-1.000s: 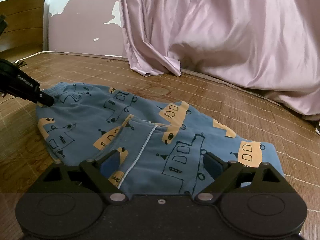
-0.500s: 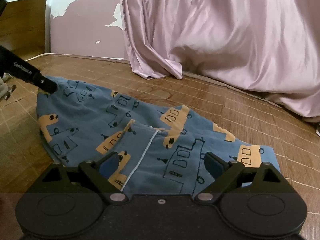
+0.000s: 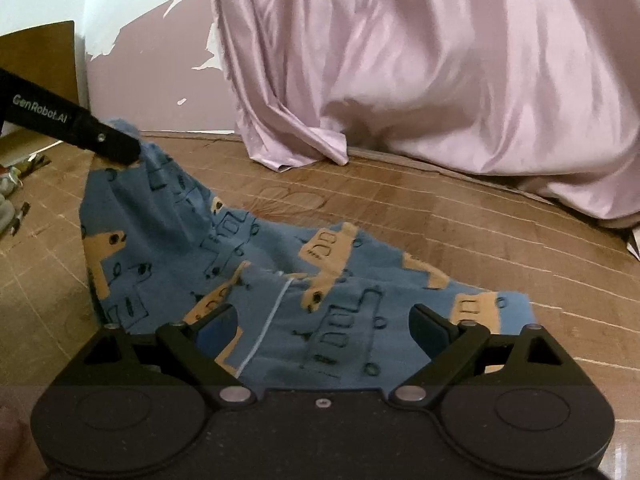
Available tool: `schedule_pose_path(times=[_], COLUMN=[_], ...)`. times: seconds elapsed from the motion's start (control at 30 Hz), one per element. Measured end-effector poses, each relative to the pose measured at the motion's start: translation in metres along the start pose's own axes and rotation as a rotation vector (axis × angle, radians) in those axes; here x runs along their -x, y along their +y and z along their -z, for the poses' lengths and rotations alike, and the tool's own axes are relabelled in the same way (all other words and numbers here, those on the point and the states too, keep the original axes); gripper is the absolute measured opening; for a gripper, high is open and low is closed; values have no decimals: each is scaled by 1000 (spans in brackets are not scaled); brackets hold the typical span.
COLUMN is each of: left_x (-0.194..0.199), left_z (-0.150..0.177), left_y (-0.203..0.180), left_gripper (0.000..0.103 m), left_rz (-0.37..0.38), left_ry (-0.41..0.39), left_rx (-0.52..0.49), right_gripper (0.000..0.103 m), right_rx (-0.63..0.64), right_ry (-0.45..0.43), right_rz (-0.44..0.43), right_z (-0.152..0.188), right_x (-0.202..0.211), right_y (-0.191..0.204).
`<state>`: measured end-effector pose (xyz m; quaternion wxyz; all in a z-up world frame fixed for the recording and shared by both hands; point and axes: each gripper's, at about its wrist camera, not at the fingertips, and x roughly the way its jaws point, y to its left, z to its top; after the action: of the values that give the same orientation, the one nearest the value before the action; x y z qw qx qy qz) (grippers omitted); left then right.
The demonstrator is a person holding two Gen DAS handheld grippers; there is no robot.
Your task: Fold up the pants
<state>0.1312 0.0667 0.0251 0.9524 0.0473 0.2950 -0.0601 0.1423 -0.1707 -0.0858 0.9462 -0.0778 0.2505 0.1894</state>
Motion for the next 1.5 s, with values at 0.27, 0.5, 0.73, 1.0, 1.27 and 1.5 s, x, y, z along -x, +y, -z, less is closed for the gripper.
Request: schedule_pose_path(times=[0.27,0.5,0.73,1.0,1.27,1.5], left_x=[7,-2,-30,-14,-16,-15], left_z=[-25,-38,-10,11,29,47], left_y=[-81,-164,-221,-141,-82,-141], left_gripper=[19,20,48,67,72,75], left_rz=[160,346,456,364,305,426], left_ry=[-54,-33,-14,10,87,17], left_rx=[-116,-276,-397,-191,-40,-438], right_gripper=[94,95,95,95,93,84], right_rx=[24,-52,-237,-246,-236,-300], right_ry=[46,-16,19,-22,-11,3], right_rz=[170,248,387,252,-108,-163], right_z=[-19,24,44,41,21,3], right_x=[59,82,69,75,53,23], right_y=[-78,-140,-193,-180,-133,-133])
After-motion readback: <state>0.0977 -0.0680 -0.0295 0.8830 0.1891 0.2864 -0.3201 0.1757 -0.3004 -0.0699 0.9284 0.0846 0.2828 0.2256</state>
